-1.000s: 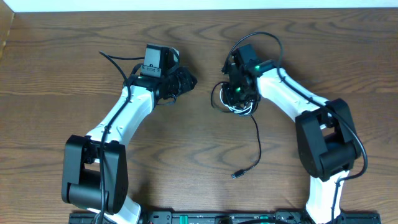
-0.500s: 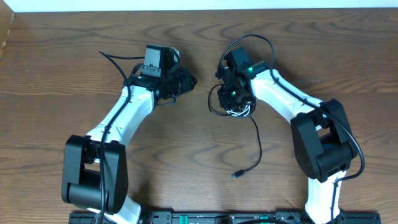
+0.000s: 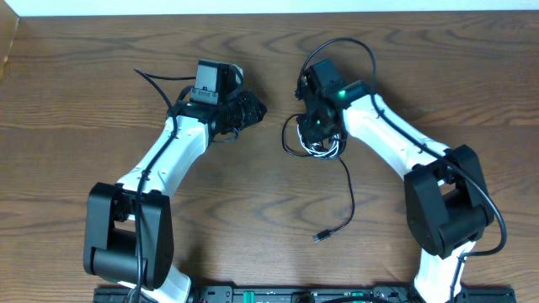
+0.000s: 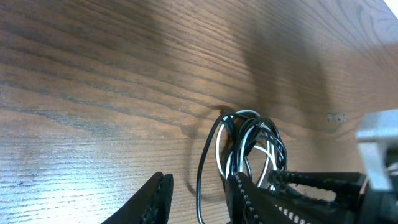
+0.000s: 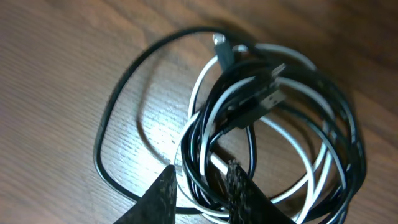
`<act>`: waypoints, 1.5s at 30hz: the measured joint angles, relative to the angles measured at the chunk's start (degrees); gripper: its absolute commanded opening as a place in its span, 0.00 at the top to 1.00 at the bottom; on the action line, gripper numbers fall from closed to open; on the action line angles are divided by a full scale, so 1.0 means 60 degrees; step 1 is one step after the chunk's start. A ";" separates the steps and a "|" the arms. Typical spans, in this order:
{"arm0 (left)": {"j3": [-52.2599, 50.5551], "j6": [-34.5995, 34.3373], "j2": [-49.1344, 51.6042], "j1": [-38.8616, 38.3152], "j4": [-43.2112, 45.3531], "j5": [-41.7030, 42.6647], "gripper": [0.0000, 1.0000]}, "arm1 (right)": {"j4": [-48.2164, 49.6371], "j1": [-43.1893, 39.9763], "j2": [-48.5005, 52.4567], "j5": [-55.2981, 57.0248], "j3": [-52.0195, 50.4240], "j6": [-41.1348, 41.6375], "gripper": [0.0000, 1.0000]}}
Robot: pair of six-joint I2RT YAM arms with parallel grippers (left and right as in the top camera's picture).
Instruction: Untangle cables
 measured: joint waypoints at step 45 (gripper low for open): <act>0.0000 0.0000 0.0000 0.0000 -0.0091 0.0488 0.67 | -0.0219 -0.3854 -0.0627 -0.9573 0.0452 -0.1745 0.99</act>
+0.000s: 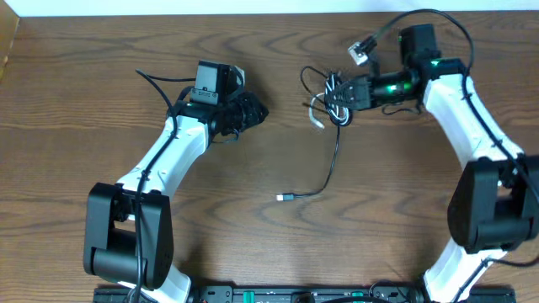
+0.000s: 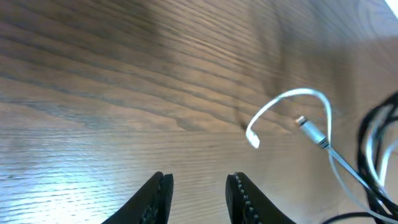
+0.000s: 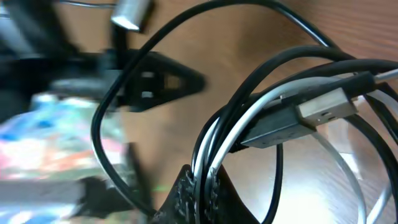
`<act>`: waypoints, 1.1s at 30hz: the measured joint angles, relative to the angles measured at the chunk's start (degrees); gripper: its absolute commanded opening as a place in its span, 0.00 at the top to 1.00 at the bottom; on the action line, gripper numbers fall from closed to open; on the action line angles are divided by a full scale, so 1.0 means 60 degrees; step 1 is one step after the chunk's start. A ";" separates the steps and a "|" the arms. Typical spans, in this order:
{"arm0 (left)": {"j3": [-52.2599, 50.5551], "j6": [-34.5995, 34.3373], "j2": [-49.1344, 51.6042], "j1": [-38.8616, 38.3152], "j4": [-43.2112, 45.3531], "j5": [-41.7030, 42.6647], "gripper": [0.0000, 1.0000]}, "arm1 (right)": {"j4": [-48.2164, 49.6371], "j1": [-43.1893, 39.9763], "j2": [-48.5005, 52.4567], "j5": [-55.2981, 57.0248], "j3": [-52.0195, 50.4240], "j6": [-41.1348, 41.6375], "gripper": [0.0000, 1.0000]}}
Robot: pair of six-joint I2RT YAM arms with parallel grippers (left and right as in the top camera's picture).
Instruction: Untangle cables
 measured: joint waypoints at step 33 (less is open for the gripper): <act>0.0000 -0.2339 0.0033 -0.1355 0.4291 0.2047 0.43 | -0.0004 0.0226 0.1362 -0.3687 -0.0015 -0.1231 0.99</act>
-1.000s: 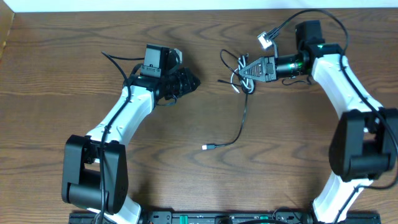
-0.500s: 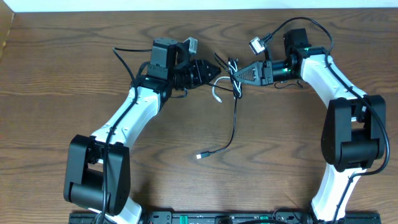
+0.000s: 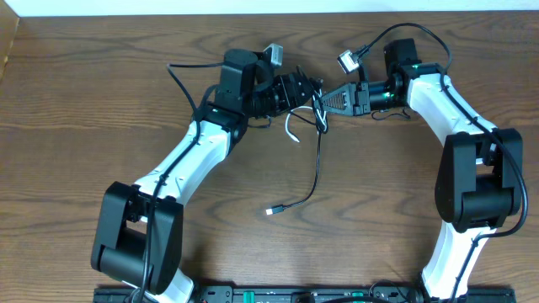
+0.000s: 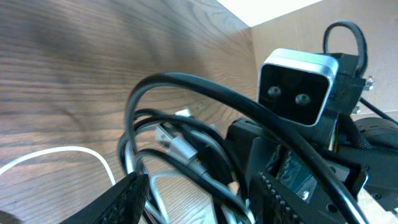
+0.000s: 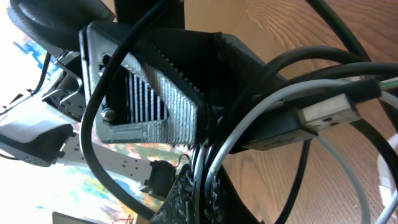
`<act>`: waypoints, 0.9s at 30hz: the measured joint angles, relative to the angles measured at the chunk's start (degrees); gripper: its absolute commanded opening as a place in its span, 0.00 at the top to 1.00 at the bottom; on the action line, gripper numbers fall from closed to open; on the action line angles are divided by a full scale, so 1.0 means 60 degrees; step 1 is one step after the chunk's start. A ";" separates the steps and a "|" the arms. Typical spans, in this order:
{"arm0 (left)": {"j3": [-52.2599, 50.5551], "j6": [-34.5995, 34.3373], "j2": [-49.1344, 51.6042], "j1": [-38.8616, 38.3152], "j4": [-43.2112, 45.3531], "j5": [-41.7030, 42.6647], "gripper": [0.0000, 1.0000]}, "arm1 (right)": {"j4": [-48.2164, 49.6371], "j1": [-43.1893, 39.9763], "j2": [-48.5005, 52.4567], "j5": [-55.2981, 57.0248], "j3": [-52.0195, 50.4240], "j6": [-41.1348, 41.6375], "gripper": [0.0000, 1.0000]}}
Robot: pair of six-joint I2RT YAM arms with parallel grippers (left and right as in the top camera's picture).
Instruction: Untangle cables
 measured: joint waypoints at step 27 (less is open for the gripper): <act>0.0015 -0.0568 0.0062 -0.0463 -0.0484 -0.1763 0.93 | -0.0098 0.0280 0.0000 0.1402 -0.0015 0.0302 0.93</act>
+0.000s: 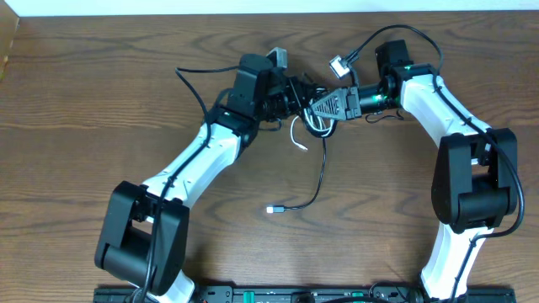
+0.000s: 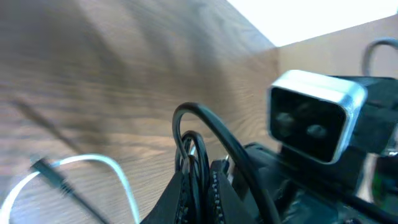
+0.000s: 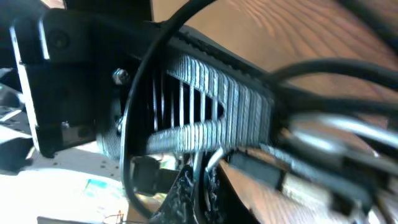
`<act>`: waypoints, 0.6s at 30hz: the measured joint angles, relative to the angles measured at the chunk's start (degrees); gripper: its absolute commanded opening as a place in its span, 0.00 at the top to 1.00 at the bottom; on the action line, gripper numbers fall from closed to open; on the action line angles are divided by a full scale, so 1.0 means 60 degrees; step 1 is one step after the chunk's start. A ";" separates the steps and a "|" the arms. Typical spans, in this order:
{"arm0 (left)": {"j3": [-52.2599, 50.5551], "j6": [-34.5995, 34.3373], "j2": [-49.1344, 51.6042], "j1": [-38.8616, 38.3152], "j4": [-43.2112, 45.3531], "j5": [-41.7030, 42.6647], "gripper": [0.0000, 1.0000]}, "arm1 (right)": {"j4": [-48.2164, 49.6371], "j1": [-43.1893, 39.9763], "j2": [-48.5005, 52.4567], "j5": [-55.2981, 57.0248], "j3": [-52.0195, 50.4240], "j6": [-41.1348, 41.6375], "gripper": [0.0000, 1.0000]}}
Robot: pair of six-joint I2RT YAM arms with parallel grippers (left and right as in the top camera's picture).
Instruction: Untangle cables
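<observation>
A tangle of black and white cables (image 1: 317, 118) hangs above the table between my two grippers. My left gripper (image 1: 301, 97) meets it from the left, jaws shut on black strands (image 2: 199, 190). My right gripper (image 1: 323, 108) holds the same bundle from the right, shut on thin strands (image 3: 200, 186). One black cable trails down to a small plug (image 1: 271, 209) lying on the wood. A white cable end (image 1: 300, 141) curls out below the bundle and also shows in the left wrist view (image 2: 118, 171). The knot itself is mostly hidden by the fingers.
The wooden table (image 1: 101, 93) spreads wide to the left and front. A pale wall runs along its back edge. Both arms' own black wiring loops above the wrists, and the right wrist camera (image 2: 314, 115) sits close to the left fingers.
My left gripper stood open around the bundle and is now shut on its black strands. The bundle sits slightly lower and nearer. The right gripper still holds it.
The bundle first lay on the table with my right fingers around it and my left gripper open to the left. Then the right gripper held it raised at the back right. Later the left gripper reached it, open. Now both grip it.
</observation>
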 measured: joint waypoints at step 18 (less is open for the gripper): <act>0.0000 0.2346 0.0062 0.0361 -0.1953 -0.0226 0.92 | 0.0280 -0.0135 -0.0284 0.2670 0.0000 0.0925 0.71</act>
